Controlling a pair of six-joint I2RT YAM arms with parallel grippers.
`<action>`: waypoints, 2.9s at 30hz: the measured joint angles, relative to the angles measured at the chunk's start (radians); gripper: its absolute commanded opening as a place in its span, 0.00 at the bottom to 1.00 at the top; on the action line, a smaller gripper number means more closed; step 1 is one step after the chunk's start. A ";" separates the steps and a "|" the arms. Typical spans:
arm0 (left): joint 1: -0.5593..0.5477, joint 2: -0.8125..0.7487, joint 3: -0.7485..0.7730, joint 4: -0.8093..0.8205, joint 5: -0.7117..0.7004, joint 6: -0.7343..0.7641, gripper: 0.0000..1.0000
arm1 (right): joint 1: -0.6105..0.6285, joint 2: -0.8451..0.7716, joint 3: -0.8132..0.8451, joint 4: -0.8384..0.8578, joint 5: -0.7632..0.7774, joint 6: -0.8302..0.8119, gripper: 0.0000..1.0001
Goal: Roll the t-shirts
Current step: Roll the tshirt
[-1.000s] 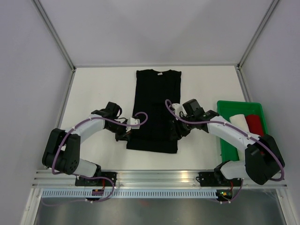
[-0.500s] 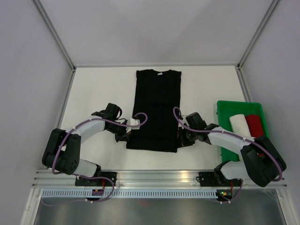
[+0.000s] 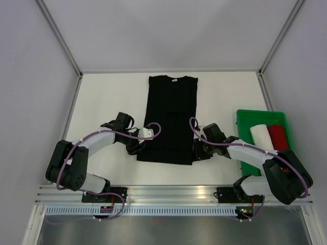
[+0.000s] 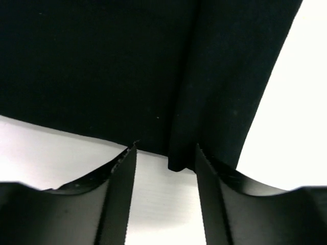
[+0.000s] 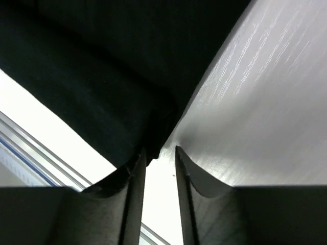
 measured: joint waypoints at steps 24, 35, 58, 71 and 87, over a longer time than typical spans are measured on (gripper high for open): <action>-0.175 -0.513 -0.232 -0.021 -0.037 0.064 0.65 | 0.414 -0.152 0.128 -0.015 0.247 -0.587 0.50; -0.180 -0.385 -0.268 0.060 -0.134 0.082 0.60 | 0.462 0.018 0.123 -0.090 0.385 -0.720 0.50; -0.173 -0.280 -0.090 -0.251 0.003 0.186 0.02 | 0.462 -0.036 0.164 -0.275 0.229 -0.896 0.00; -0.022 -0.105 0.034 -0.458 0.171 0.254 0.02 | 0.275 0.018 0.212 -0.348 -0.053 -0.980 0.02; 0.010 0.018 0.075 -0.263 0.129 0.216 0.02 | 0.119 0.146 0.264 -0.293 -0.066 -0.858 0.48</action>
